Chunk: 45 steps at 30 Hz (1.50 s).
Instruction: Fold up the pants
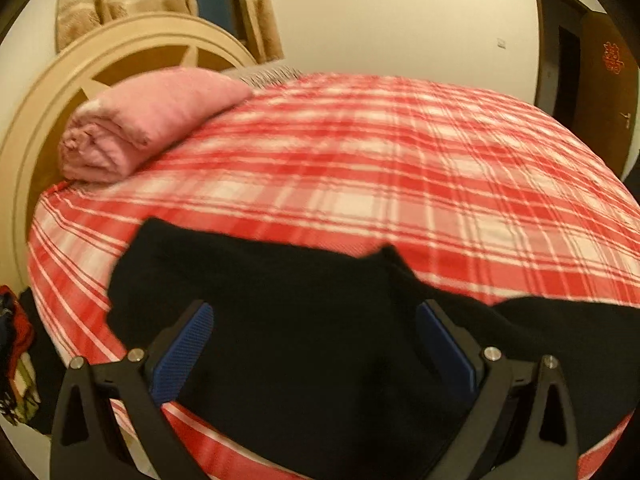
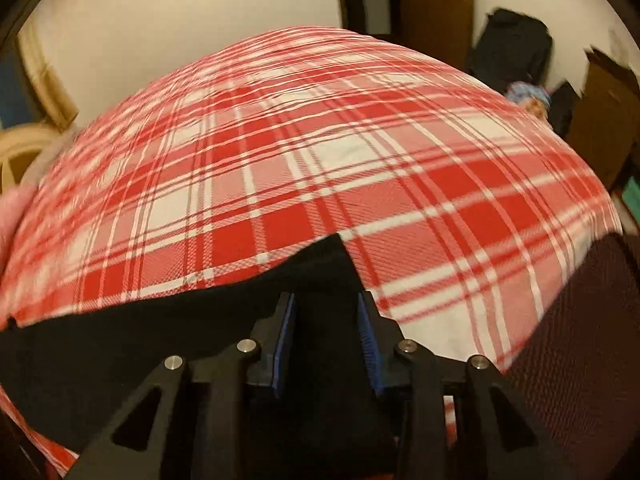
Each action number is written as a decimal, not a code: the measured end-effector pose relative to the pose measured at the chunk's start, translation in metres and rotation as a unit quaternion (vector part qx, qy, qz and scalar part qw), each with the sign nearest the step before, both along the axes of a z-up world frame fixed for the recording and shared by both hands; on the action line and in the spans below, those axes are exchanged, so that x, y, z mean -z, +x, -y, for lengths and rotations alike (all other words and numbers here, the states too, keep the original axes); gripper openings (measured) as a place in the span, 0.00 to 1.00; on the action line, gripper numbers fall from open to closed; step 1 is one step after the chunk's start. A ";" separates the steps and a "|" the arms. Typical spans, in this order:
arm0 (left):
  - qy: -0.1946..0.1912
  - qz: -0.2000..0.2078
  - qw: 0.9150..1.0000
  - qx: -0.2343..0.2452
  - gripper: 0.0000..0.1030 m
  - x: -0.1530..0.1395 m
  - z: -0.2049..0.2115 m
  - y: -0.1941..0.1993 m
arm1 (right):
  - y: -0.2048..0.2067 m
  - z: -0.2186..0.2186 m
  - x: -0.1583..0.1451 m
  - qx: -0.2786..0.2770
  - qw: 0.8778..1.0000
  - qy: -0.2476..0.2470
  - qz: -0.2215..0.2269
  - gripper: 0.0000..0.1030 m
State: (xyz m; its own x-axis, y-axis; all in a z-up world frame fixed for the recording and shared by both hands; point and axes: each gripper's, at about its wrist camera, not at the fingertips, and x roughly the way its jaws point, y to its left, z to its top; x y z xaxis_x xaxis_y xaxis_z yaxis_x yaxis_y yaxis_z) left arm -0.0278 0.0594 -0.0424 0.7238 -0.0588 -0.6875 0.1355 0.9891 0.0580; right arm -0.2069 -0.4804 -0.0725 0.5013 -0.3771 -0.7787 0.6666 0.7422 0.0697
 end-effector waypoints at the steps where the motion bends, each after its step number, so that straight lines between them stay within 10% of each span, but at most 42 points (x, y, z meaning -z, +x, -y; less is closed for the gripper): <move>1: -0.004 -0.009 1.000 0.006 1.00 0.003 0.005 0.000 | 0.002 -0.002 -0.001 -0.007 1.000 -0.010 -0.008 0.30; 4: -0.002 -0.012 1.000 0.016 1.00 0.007 0.018 -0.004 | 0.003 -0.004 -0.003 -0.025 1.000 -0.005 -0.009 0.10; 15: -0.001 -0.049 0.998 -0.025 1.00 0.040 0.023 -0.001 | -0.024 0.010 -0.001 0.070 0.997 -0.015 -0.014 0.09; 21: -0.018 -0.037 0.999 0.008 1.00 0.020 0.014 0.000 | -0.034 0.017 -0.011 0.084 0.995 0.030 0.037 0.19; 26: -0.017 0.010 0.999 -0.028 1.00 -0.002 -0.015 0.016 | -0.063 -0.014 -0.064 0.164 0.976 -0.076 0.124 0.31; 32: -0.029 -0.052 0.998 -0.026 0.96 0.025 -0.020 0.046 | 0.026 -0.124 -0.075 -0.116 0.983 -0.069 0.126 0.34; 35: 0.013 -0.058 0.998 -0.011 1.00 0.040 -0.001 0.055 | 0.086 -0.195 -0.056 -0.243 0.963 -0.020 0.114 0.34; 40: -0.022 -0.070 0.997 -0.017 1.00 0.032 -0.015 0.067 | 0.169 -0.304 -0.030 -0.388 0.916 0.048 0.091 0.34; 45: -0.013 -0.010 0.998 -0.058 0.99 0.005 -0.066 0.045 | 0.218 -0.386 -0.011 -0.469 0.878 0.067 0.072 0.34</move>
State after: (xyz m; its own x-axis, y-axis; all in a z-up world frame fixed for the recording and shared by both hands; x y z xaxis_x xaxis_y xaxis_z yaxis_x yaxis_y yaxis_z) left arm 0.0176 0.1252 -0.0478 0.7134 0.0072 -0.7008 0.0203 0.9993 0.0309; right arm 0.0106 -0.0940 -0.0611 0.6393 0.3442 -0.6876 -0.2560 0.9385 0.2318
